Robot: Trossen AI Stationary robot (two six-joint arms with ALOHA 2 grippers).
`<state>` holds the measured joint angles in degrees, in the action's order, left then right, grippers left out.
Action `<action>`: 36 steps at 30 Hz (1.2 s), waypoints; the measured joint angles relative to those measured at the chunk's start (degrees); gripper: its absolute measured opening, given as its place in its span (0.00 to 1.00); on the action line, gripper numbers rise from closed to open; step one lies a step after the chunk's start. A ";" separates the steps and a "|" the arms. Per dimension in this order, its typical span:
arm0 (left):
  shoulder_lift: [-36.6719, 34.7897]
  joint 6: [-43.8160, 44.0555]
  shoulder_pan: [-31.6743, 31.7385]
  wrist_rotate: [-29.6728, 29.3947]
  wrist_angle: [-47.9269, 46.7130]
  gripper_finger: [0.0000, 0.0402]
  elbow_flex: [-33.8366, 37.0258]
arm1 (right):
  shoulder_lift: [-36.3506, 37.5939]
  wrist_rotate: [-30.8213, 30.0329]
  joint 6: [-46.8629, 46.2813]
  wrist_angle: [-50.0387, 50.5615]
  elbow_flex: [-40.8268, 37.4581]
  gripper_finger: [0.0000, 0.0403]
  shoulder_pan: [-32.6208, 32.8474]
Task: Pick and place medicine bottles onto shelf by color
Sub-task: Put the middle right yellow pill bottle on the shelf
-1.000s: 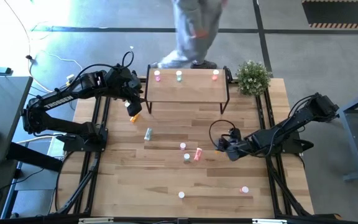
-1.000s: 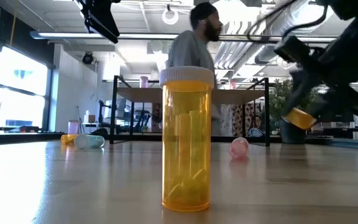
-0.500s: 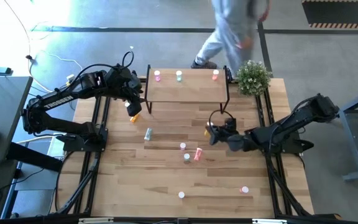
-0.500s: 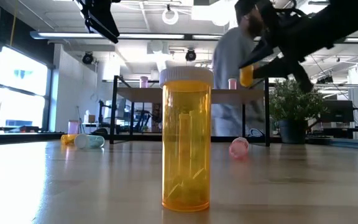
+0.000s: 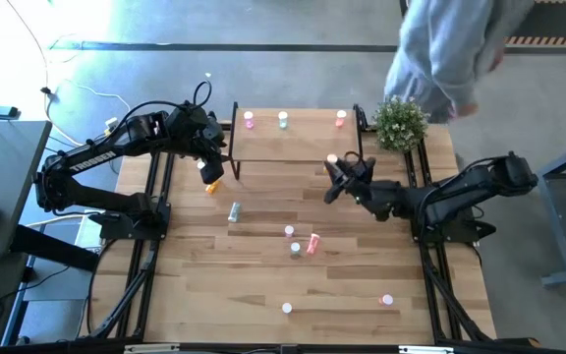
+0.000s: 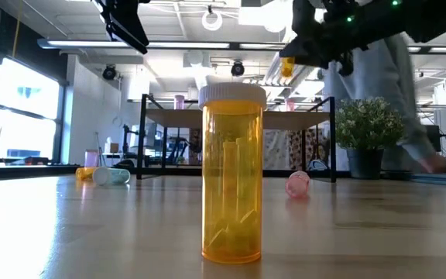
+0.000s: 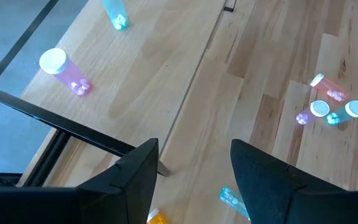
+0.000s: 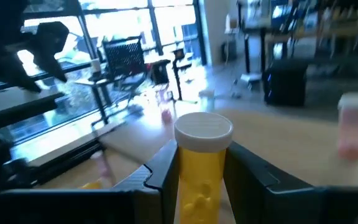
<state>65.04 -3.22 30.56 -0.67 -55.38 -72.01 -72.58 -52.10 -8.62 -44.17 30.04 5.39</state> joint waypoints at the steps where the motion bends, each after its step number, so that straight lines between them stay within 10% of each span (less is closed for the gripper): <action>1: 0.00 0.00 -0.01 0.00 0.00 0.48 0.00 | 0.00 0.01 3.29 -1.87 0.00 0.24 -0.82; 13: 0.00 0.00 0.03 0.00 0.01 0.48 0.00 | -5.12 5.32 21.50 -3.53 10.28 0.24 -10.79; 36: 0.00 0.00 0.03 -0.20 -0.04 0.48 0.02 | -23.15 7.14 3.06 -4.73 12.37 0.24 -13.64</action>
<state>65.04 -3.22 30.59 -0.86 -55.42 -71.99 -95.72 -44.96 -5.56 -48.90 42.41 -8.25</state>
